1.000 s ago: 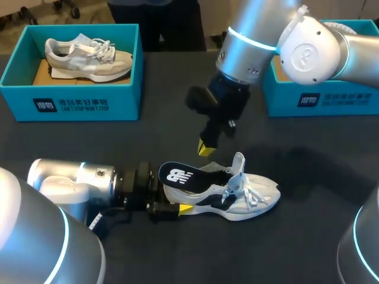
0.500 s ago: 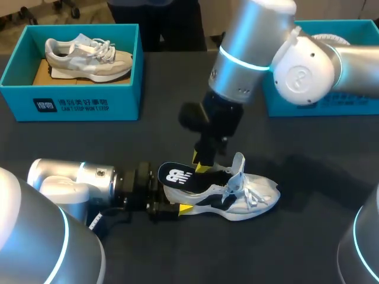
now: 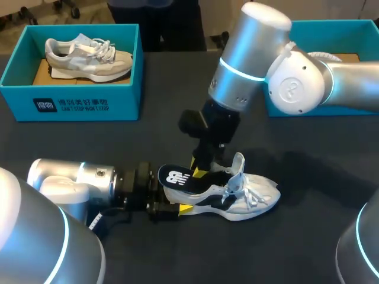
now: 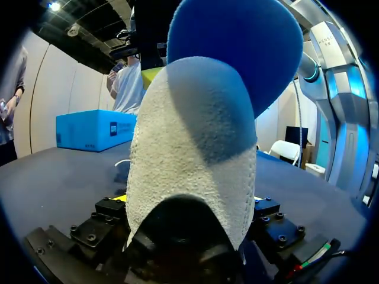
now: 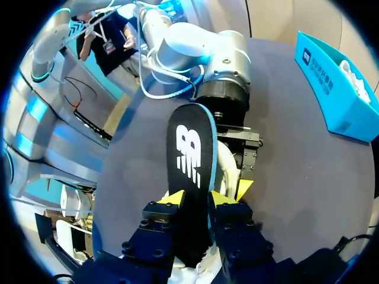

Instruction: Take the shoe out of the shoebox, open the shoe tongue, remove and reinsert the insole, then place the shoe into the shoebox

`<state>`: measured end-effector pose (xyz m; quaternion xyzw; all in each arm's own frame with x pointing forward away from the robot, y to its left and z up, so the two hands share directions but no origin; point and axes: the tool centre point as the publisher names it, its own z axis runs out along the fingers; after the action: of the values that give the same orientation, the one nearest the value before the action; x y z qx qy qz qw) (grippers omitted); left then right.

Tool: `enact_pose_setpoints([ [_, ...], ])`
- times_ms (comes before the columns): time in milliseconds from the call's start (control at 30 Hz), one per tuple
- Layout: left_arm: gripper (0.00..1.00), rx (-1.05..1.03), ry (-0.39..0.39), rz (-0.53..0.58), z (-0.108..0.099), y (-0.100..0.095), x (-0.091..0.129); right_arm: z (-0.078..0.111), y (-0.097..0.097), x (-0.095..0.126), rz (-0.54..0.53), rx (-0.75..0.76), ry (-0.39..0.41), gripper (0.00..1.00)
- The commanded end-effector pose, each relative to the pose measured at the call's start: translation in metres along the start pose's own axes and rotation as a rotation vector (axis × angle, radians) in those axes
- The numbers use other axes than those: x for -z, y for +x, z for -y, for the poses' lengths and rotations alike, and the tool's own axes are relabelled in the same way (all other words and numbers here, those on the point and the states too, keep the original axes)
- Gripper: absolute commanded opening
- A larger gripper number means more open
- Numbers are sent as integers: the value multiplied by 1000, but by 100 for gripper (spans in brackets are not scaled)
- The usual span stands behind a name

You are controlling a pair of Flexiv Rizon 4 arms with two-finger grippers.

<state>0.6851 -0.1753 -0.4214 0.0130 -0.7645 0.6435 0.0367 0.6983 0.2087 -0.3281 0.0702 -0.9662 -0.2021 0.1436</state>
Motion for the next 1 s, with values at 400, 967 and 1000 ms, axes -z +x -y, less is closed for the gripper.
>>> enact_pose_setpoints([
  [400,0,0,0,1,0,0,-1,-1,3,6,8,-26,32,0],
  [967,0,0,0,1,0,0,-1,-8,8,26,38,9,44,37],
  [1000,0,0,0,1,0,0,-1,-8,6,22,32,16,36,37],
])
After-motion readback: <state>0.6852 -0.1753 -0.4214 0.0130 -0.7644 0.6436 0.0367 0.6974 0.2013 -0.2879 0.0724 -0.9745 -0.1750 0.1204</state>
